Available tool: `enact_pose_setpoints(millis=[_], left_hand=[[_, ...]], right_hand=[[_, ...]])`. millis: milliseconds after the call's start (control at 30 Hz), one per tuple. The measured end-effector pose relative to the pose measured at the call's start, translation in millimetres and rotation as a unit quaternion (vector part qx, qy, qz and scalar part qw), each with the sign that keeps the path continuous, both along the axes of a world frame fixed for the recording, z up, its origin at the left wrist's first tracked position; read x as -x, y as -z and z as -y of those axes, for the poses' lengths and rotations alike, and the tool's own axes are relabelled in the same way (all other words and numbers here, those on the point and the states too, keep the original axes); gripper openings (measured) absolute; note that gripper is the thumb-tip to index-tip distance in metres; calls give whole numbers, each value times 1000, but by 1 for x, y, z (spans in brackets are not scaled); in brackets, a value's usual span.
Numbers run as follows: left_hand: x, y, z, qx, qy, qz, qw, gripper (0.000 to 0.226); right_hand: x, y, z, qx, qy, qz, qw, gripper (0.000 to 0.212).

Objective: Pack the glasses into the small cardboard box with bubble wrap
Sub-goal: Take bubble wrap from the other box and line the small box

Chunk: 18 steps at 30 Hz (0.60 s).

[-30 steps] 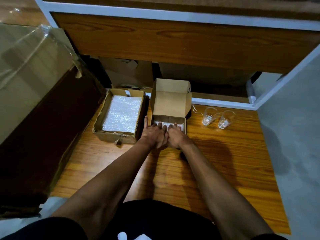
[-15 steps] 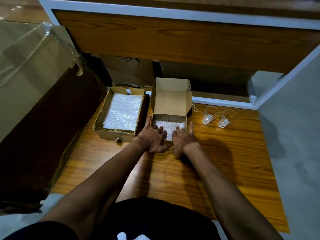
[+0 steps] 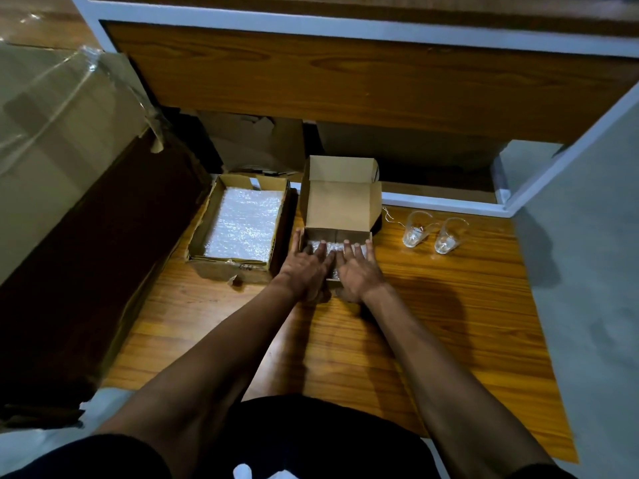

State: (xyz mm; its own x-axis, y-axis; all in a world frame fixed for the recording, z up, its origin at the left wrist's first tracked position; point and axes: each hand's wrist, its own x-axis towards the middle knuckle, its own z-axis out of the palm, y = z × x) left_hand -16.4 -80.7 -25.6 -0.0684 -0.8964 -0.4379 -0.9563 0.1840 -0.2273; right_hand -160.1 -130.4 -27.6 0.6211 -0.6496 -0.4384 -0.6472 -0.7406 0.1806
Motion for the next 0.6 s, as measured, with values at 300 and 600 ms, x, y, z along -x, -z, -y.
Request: enact_pose_setpoints(millis=[300, 600], left_hand=[[2, -3, 7, -26, -16, 5, 1000, 97], [-3, -1, -5, 52, 2, -52, 997, 82]], right_hand=[[-8, -7, -1, 2, -6, -72, 997, 92], [0, 4, -8, 3, 52, 38, 998, 76]])
